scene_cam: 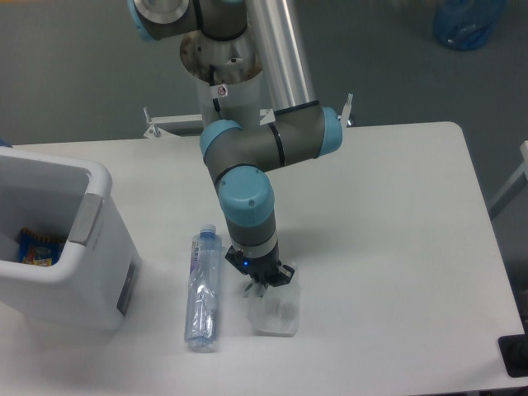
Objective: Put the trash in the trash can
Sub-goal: 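Lower the gripper and grasp the clear plastic wrapper, then carry the wrapper over the white bin and release it inside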
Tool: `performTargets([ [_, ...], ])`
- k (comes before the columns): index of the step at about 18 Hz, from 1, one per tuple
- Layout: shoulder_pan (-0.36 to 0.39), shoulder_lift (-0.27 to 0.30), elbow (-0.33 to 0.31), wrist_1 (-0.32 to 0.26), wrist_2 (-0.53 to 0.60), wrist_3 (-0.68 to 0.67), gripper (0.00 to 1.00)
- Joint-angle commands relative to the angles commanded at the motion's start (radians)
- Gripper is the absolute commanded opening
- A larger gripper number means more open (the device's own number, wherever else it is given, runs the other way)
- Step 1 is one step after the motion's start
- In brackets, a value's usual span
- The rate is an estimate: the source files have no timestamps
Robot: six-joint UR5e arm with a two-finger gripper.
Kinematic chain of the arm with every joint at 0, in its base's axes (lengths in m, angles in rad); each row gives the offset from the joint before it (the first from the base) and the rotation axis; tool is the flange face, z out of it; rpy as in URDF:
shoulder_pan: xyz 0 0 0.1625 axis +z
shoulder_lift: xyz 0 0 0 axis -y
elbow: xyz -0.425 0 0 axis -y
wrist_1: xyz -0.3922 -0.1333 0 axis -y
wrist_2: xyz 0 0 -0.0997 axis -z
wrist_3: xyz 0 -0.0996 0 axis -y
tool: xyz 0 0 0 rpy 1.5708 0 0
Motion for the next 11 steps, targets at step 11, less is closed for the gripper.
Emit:
performTargets([
  [11, 0.046, 0.218, 0.003, 0.000, -0.403, -0.127, 0.00],
])
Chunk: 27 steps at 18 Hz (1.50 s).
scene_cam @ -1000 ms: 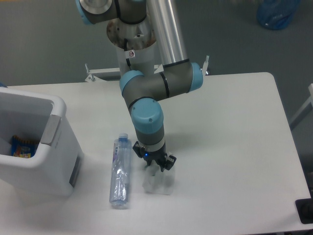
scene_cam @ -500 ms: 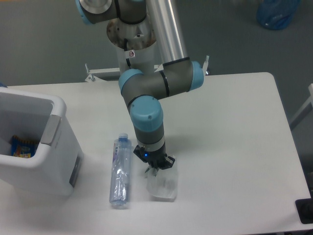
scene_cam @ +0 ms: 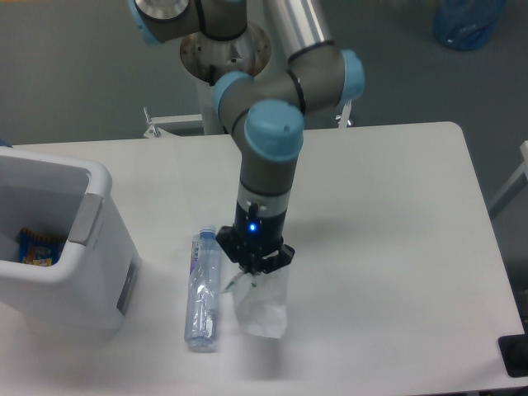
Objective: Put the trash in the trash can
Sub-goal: 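Carry the wrapper over the white bin and release it inside, then move the gripper back over the blue-labeled water bottle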
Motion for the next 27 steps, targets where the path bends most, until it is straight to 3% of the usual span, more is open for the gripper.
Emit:
performTargets([
  [7, -0.067, 0.164, 0.031, 0.000, -0.210, -0.118, 0.00],
  [10, -0.123, 0.169, 0.081, 0.000, -0.215, -0.255, 0.00],
  [15, -0.210, 0.166, 0.111, -0.002, -0.214, -0.261, 0.03],
  [17, -0.245, 0.164, 0.101, 0.000, -0.210, -0.250, 0.19],
  [18, -0.253, 0.164, 0.103, 0.000, -0.212, -0.246, 0.39],
  [19, -0.258, 0.163, 0.104, 0.002, -0.215, -0.240, 0.79],
  [20, -0.264, 0.164, 0.104, 0.000, -0.214, -0.235, 1.00],
  [27, -0.284, 0.163, 0.098, 0.000, -0.203, -0.233, 1.00],
])
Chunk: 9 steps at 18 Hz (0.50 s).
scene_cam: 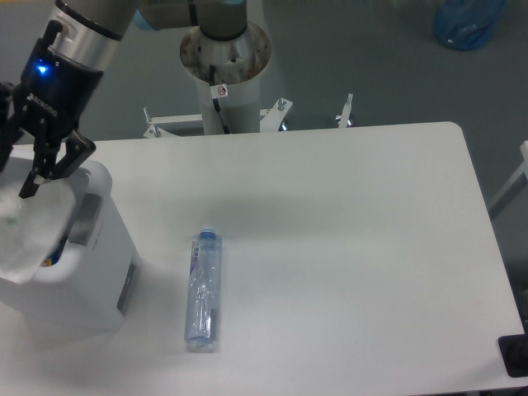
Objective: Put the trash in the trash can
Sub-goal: 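Move the gripper back over the blue-labeled water bottle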
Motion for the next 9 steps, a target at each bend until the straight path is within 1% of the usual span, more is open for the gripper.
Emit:
performTargets([
  [2, 0.002, -0.014, 0.005, 0.000, 0.000, -0.002, 1.00],
  [3, 0.017, -0.021, 0.002, 0.002, 0.000, -0.003, 1.00],
  [9, 0.239, -0.133, 0.000, 0.000, 0.000, -0.026, 1.00],
])
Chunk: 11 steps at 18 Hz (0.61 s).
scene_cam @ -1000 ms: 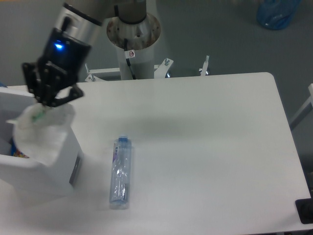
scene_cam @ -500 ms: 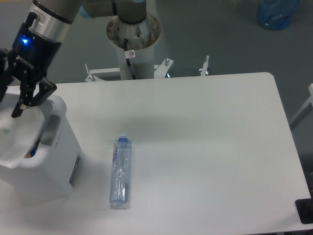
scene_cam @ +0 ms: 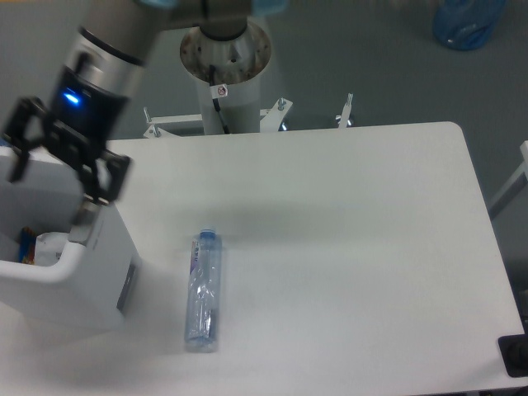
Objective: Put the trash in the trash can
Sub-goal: 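Move the gripper back over the blue-labeled water bottle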
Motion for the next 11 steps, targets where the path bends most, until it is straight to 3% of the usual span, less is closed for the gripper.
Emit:
performTargets([
  [3, 0.048, -0.087, 0.002, 0.000, 0.030, -0.015, 1.00],
  [7, 0.045, -0.198, 0.014, -0.002, 0.196, -0.017, 1.00],
  [11, 0.030, -0.253, 0.031, -0.006, 0.218, -0.017, 1.00],
])
